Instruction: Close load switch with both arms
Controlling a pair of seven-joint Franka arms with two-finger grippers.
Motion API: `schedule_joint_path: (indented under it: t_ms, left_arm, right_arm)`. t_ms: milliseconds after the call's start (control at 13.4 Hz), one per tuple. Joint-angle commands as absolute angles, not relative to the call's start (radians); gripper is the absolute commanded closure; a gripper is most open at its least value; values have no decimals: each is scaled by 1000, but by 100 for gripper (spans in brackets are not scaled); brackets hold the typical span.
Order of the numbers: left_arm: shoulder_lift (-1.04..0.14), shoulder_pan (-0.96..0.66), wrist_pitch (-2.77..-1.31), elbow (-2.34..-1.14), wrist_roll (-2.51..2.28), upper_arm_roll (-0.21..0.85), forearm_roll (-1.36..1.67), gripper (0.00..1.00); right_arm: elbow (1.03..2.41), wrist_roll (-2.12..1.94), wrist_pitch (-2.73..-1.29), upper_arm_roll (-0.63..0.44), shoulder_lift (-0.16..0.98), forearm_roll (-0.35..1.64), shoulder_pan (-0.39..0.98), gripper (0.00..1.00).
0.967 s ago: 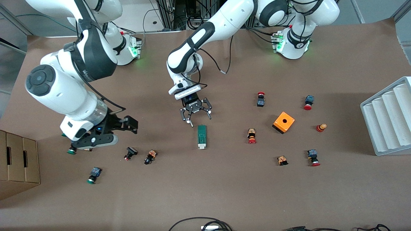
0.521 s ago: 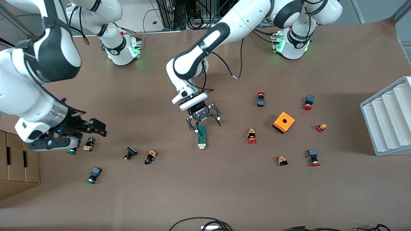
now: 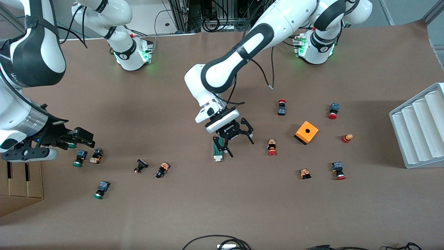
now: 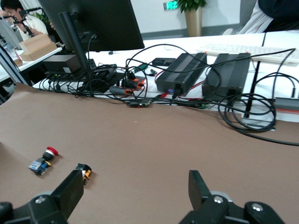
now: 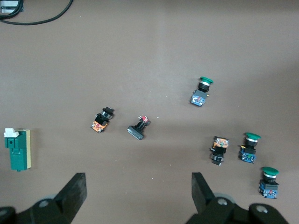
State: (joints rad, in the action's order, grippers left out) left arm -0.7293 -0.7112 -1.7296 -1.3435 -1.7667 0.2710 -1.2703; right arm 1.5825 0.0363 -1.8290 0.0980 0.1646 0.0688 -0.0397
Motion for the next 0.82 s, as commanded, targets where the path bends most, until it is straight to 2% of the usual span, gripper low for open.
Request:
schedule_joint_path:
  t_ms: [0,744]
  left_arm:
    - [-645,-649,-1746,-1379,-1662,299,-1182,1]
    - [-401,-423,-1789,-1376,-1194,302,-787,1]
  right_arm:
    - [1615,32,-1821,137,135,29,-61,0]
    - [1608,25,-1812,137,134,15,-58,0]
